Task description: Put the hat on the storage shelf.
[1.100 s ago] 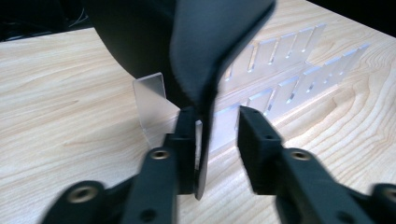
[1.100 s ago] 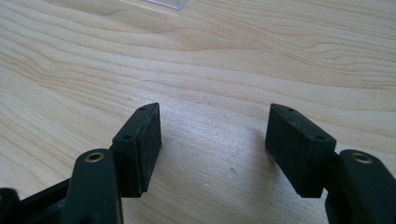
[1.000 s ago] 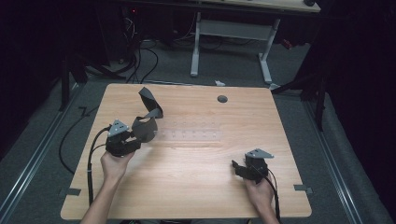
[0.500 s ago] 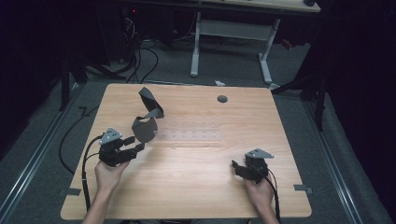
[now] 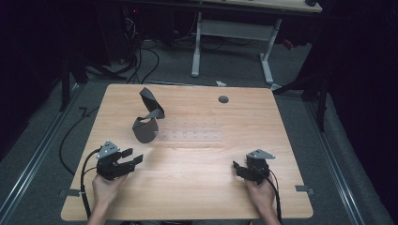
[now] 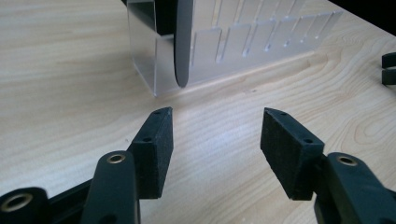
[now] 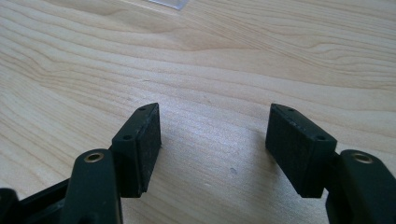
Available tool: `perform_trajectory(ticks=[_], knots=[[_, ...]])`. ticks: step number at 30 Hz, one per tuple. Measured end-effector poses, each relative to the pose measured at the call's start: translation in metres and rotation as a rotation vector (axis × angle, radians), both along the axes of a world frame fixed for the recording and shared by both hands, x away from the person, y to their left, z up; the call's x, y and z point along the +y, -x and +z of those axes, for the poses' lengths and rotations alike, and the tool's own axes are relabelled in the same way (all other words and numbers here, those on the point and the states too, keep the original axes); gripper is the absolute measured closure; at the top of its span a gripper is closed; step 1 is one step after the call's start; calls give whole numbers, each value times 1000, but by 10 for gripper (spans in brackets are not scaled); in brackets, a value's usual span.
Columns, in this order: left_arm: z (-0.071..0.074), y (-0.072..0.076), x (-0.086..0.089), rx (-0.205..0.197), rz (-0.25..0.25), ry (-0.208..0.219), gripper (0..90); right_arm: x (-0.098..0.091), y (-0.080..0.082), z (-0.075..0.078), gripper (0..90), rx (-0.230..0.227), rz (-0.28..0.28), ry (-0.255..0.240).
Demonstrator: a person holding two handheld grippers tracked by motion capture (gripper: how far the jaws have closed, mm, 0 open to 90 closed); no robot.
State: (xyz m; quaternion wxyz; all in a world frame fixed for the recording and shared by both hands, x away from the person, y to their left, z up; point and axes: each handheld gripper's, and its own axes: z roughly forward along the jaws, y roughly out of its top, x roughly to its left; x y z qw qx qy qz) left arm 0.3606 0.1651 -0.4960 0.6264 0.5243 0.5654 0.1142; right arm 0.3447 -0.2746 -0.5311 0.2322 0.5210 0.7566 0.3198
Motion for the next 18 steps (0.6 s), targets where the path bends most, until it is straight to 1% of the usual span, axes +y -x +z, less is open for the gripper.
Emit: perform_trajectory(ticks=[2, 3, 5, 6, 8, 10, 13, 15, 17, 18], knots=[[-7, 2, 0, 14, 3, -17, 436, 0, 0, 0, 358, 1, 0, 0], [-9, 2, 0, 21, 7, -14, 434, 0, 0, 0, 358, 0, 0, 0], [-11, 3, 1, 24, 7, -19, 433, 0, 0, 0, 358, 0, 0, 0], [-13, 4, 1, 26, 10, -10, 436, 0, 0, 0, 358, 1, 0, 0], [-15, 5, 2, 27, 11, -12, 439, 0, 0, 0, 357, 0, 1, 0], [-21, 6, 1, 39, 20, -39, 438, 0, 0, 0, 356, 0, 1, 0], [-27, 5, 1, 48, 26, -61, 436, 0, 0, 0, 356, 1, 0, -1], [-29, 5, 1, 52, 32, -67, 435, 0, 0, 0, 356, 1, 0, -1], [-34, 3, 0, 56, 40, -93, 425, 0, 0, 0, 356, 0, 1, 0], [-37, 1, 0, 65, 47, -103, 421, 0, 0, 0, 356, 0, 1, 0]])
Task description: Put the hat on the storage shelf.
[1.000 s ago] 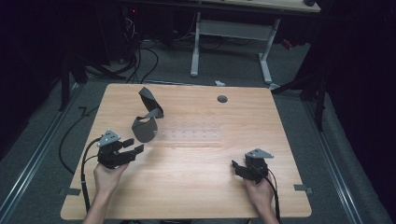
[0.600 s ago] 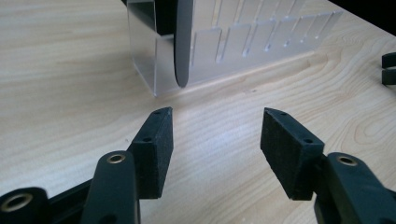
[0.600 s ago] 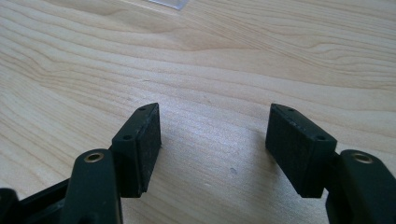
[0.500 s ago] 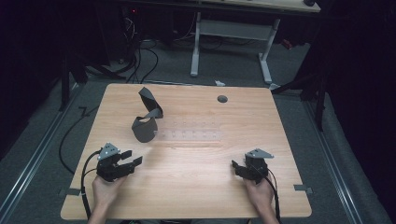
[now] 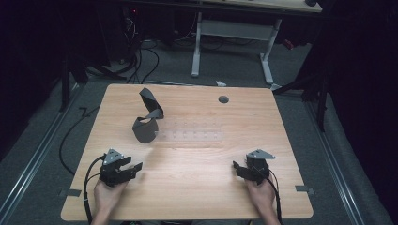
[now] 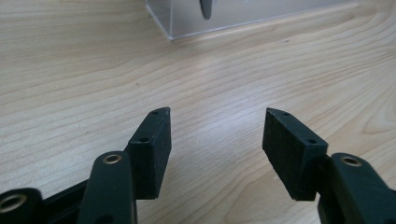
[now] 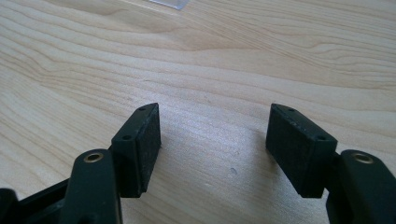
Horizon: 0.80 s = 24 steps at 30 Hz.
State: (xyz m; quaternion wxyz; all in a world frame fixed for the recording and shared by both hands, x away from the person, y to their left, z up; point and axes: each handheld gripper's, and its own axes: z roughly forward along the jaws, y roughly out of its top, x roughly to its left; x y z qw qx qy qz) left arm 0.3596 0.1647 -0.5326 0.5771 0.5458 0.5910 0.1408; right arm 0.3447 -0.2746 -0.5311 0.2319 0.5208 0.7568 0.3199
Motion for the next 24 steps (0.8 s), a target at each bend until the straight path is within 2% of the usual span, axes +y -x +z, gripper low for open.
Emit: perform_trajectory(ticks=[2, 8, 13, 18, 24], knots=[[-3, -2, -1, 11, 15, -13, 407, 0, 0, 0, 356, 1, 0, -1], [-8, -3, -1, 7, 40, -34, 382, 0, 0, 0, 356, 1, 0, -1], [-12, -3, -5, -8, 51, -76, 360, 0, 0, 0, 356, 1, 0, -1], [-15, -1, -11, -25, 36, -149, 313, 0, 0, 0, 356, 1, 0, -1], [-15, -1, -11, -19, 34, -145, 279, 0, 0, 0, 356, 1, 0, -1]])
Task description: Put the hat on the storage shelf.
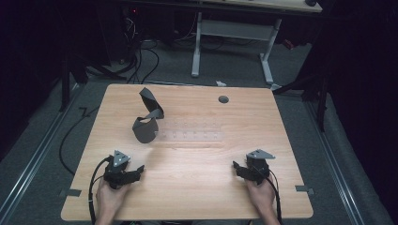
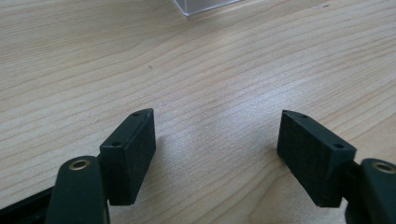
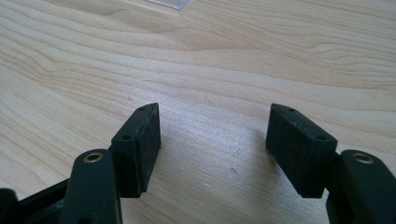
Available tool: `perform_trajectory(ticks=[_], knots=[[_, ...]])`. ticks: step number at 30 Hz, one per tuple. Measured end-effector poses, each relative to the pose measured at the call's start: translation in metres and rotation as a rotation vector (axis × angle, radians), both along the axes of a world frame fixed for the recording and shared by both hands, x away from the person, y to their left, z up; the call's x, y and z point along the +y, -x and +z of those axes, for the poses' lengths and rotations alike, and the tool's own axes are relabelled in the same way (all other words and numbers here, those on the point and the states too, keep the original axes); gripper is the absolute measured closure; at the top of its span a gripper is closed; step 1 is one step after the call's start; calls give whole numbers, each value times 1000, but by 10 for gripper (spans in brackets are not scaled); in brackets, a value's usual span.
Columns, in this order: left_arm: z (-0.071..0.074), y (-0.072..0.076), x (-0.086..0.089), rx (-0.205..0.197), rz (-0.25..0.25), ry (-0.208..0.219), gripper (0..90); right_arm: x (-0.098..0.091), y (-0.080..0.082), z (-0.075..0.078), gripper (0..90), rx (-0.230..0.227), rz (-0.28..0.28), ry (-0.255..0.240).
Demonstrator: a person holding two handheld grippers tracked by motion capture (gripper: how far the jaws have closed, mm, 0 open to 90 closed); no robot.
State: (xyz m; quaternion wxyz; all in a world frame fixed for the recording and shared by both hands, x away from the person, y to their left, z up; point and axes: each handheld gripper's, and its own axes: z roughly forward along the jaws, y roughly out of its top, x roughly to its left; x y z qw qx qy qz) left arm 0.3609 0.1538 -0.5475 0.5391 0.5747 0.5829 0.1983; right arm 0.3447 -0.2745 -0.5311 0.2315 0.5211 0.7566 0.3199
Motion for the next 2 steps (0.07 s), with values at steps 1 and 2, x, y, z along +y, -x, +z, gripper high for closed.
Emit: perform_trajectory(ticks=[1, 2], knots=[[0, 0, 0, 1, -1, 0, 274, 0, 0, 0, 355, 0, 0, 0], [0, 0, 0, 1, -1, 0, 265, 0, 0, 0, 354, -1, -1, 1]])
